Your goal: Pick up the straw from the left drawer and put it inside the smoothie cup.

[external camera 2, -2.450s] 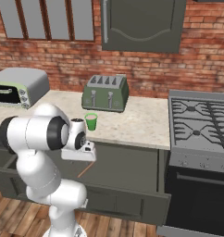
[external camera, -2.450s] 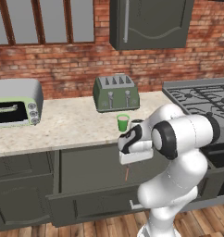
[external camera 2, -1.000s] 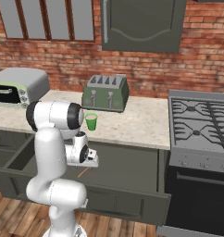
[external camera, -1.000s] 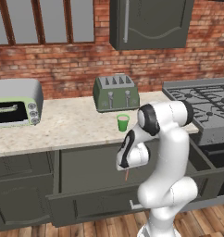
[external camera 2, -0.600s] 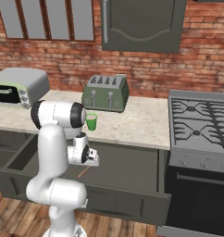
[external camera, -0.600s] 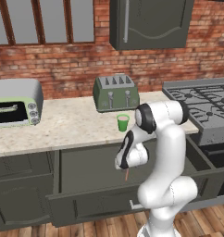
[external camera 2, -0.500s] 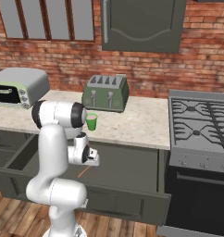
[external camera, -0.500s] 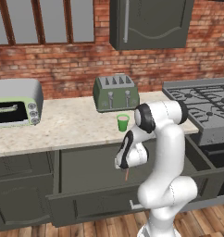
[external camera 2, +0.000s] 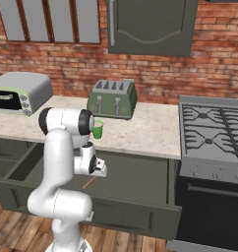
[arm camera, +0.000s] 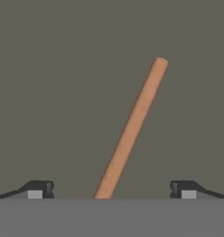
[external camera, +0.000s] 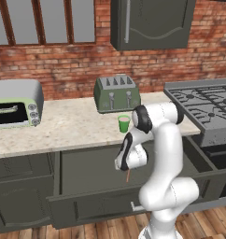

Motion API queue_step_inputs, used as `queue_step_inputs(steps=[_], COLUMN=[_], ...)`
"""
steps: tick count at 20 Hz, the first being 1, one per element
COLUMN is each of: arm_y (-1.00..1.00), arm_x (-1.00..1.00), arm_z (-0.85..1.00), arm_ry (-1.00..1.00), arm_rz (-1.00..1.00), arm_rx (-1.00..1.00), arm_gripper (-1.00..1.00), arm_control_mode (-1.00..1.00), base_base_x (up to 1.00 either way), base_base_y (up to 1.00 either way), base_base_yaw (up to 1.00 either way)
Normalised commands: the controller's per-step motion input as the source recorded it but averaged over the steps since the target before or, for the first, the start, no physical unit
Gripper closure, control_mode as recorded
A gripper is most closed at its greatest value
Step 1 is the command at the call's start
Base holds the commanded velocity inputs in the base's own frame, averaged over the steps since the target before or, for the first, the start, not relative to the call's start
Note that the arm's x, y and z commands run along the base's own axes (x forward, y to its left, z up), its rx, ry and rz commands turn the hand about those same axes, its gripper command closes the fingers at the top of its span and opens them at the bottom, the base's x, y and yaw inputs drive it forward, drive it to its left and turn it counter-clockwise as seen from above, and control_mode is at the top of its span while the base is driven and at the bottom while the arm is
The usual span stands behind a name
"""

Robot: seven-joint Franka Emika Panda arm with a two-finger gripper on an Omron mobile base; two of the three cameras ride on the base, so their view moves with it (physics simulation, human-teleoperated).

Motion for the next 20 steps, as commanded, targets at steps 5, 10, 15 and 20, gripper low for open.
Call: queue_step_inputs(steps=[5,10,15,20], arm_y=[0.00,0.00,0.00,0.00], arm_x=[0.13,0.05,0.00,-0.02], arm_z=[-0.23,-0.27,-0.32,-0.34], arm_ry=[-0.01,0.00,0.00,0.00], arm_rz=[-0.03,-0.03,-0.04,-0.05], arm_rx=[0.00,0.00,-0.01,-0.02], arm_gripper=[-1.00,-1.00,-1.00,1.00], arm_control_mode=[-1.00,-1.00,-1.00,-1.00], base_base_x=[0.00,0.00,0.00,0.00], base_base_y=[0.00,0.00,0.00,0.00], base_base_yaw=[0.00,0.00,0.00,0.00])
